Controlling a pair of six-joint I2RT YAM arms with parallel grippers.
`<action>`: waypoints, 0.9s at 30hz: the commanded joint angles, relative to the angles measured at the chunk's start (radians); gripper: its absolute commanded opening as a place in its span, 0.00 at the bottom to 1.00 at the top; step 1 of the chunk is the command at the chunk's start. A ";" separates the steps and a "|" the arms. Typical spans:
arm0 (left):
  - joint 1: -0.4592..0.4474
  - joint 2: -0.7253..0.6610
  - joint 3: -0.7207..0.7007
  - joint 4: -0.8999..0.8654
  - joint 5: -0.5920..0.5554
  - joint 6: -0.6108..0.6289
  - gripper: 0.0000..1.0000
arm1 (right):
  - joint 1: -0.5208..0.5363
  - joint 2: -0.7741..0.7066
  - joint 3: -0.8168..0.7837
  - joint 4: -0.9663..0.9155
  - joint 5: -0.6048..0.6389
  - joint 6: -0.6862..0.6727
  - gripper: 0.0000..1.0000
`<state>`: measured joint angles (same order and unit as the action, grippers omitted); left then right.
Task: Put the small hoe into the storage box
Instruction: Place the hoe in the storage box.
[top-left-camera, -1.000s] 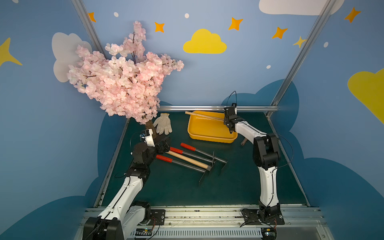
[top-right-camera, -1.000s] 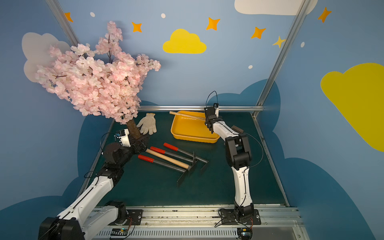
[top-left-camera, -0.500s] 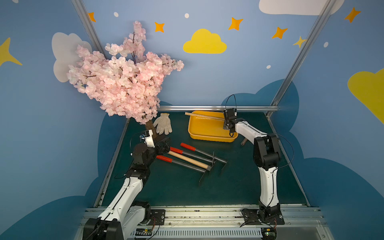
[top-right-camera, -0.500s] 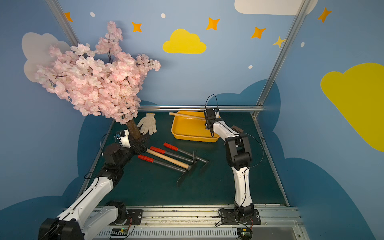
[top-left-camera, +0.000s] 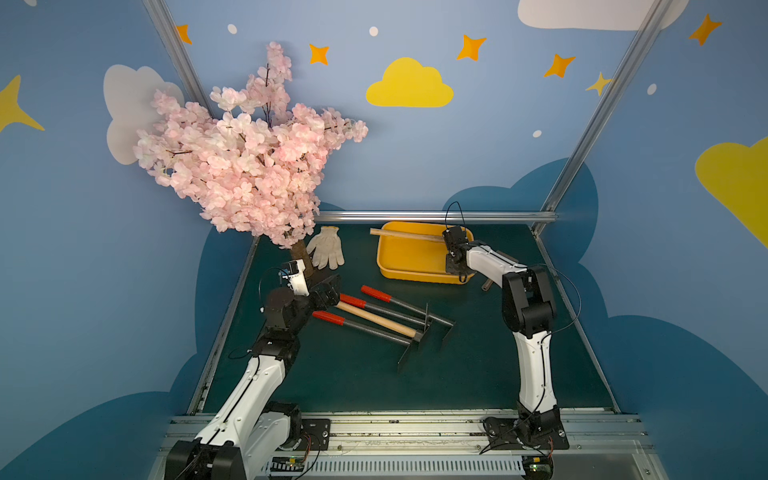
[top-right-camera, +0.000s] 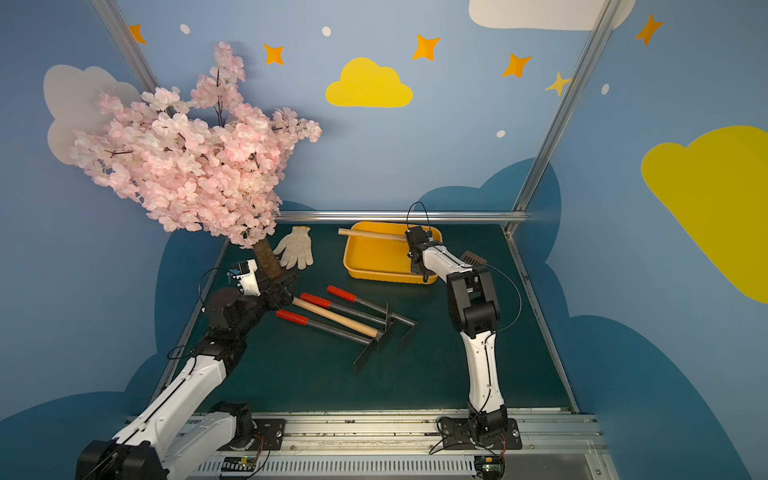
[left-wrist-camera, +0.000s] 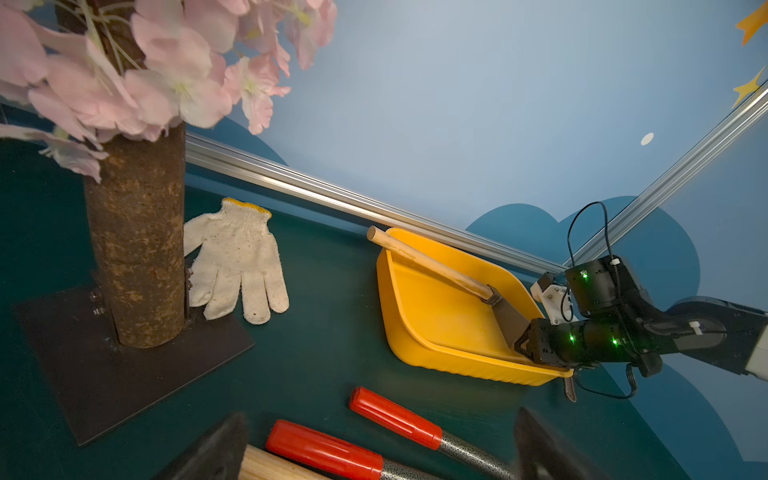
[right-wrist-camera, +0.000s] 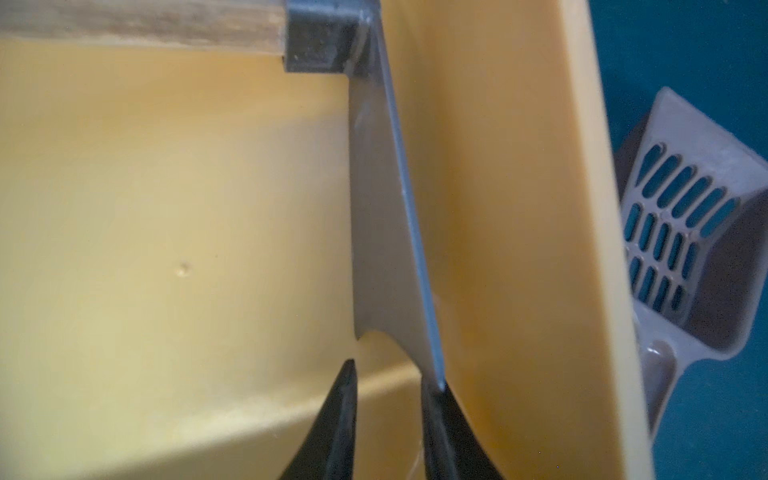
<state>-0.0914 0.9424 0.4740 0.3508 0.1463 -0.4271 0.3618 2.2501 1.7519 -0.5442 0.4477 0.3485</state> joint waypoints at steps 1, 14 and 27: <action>0.005 -0.005 -0.008 -0.003 0.013 0.001 1.00 | -0.006 -0.089 -0.007 0.005 0.002 -0.040 0.32; 0.005 0.002 -0.003 -0.011 0.006 0.009 1.00 | 0.044 -0.259 0.053 -0.017 -0.130 -0.220 0.39; 0.005 0.076 -0.023 0.031 0.029 -0.020 1.00 | 0.235 -0.345 -0.004 -0.262 -0.648 -0.472 0.31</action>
<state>-0.0914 1.0027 0.4618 0.3553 0.1551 -0.4362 0.5652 1.9442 1.7683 -0.7429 -0.1104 -0.0494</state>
